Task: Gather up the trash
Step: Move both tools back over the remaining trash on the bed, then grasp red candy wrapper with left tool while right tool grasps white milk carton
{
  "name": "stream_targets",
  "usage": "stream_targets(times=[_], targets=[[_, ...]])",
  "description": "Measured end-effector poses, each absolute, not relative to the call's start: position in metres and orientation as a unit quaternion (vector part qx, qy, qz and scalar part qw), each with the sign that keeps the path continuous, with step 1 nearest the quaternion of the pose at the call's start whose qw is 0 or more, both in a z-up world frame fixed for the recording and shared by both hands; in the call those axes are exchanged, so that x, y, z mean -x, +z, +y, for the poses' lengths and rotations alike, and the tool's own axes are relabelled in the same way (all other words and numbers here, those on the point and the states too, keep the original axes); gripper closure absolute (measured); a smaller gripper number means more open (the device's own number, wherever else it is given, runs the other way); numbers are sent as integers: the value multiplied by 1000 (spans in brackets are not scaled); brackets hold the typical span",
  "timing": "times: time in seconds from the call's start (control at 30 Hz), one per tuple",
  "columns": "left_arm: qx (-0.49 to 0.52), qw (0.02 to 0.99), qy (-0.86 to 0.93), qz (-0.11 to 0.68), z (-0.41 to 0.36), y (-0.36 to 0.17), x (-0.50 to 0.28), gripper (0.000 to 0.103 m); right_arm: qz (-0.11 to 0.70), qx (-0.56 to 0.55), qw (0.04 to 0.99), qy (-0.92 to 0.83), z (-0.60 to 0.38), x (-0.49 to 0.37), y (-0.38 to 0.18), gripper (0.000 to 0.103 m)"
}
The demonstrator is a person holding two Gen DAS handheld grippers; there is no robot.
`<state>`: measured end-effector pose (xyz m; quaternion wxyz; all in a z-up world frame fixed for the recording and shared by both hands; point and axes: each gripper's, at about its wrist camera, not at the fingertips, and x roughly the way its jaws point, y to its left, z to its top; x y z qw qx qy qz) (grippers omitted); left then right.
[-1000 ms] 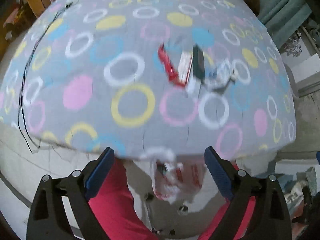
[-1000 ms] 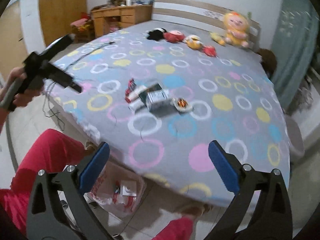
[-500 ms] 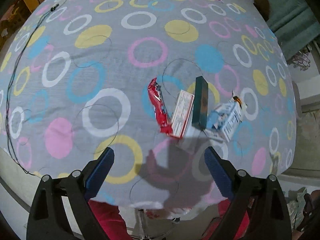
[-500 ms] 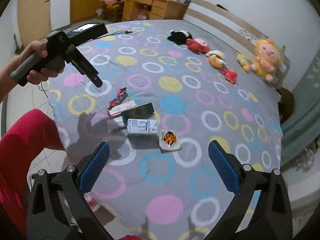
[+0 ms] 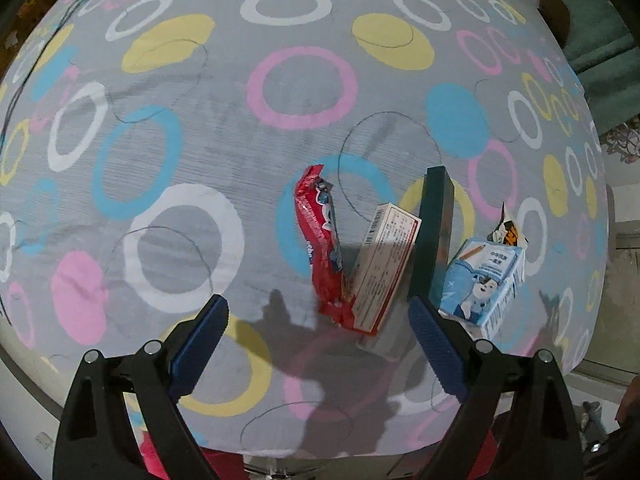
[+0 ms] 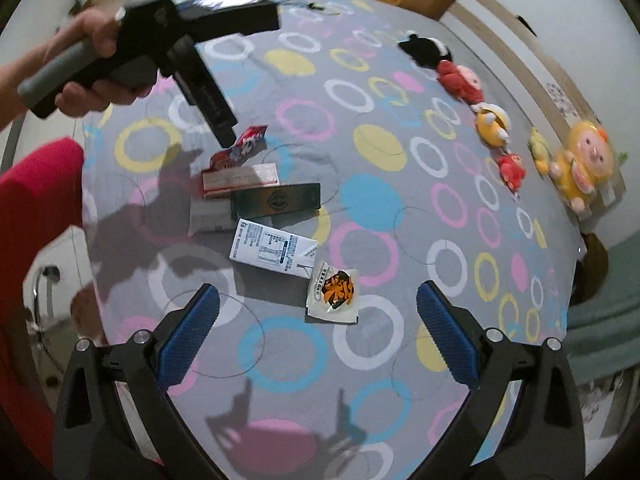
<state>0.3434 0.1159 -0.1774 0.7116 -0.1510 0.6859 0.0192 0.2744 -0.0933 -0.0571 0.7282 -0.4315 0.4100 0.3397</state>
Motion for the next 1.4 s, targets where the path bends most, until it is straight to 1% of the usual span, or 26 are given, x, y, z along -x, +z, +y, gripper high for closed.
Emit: stream_targets(times=[0.43, 0.67, 0.9, 1.07, 1.1, 1.17, 1.2, 1.23, 1.27, 1.33, 1.4], targets=[[177, 699, 27, 693, 130, -202, -355, 14, 415, 517, 651, 370, -58, -281, -123, 7], [195, 697, 26, 689, 139, -213, -361, 14, 421, 538, 621, 384, -44, -292, -149, 7], [198, 697, 32, 688, 141, -225, -364, 14, 405, 581, 589, 388, -33, -301, -171, 7], [198, 696, 37, 689, 139, -235, -367, 21, 395, 595, 577, 396, -27, -303, -183, 7], [201, 695, 37, 689, 139, -237, -368, 21, 394, 595, 575, 399, -26, -303, -185, 8], [203, 694, 41, 689, 140, -241, -368, 26, 394, 596, 572, 403, -25, -303, -189, 17], [201, 695, 45, 689, 140, -242, -368, 26, 394, 597, 571, 403, -24, -303, -191, 19], [198, 697, 46, 688, 140, -242, -368, 26, 394, 597, 570, 404, -23, -303, -193, 23], [195, 700, 46, 686, 136, -243, -369, 28, 396, 596, 569, 406, -23, -304, -195, 26], [181, 706, 51, 682, 130, -242, -370, 32, 390, 599, 570, 404, -23, -304, -197, 26], [177, 709, 55, 681, 128, -243, -370, 34, 391, 594, 576, 404, -22, -306, -197, 28]])
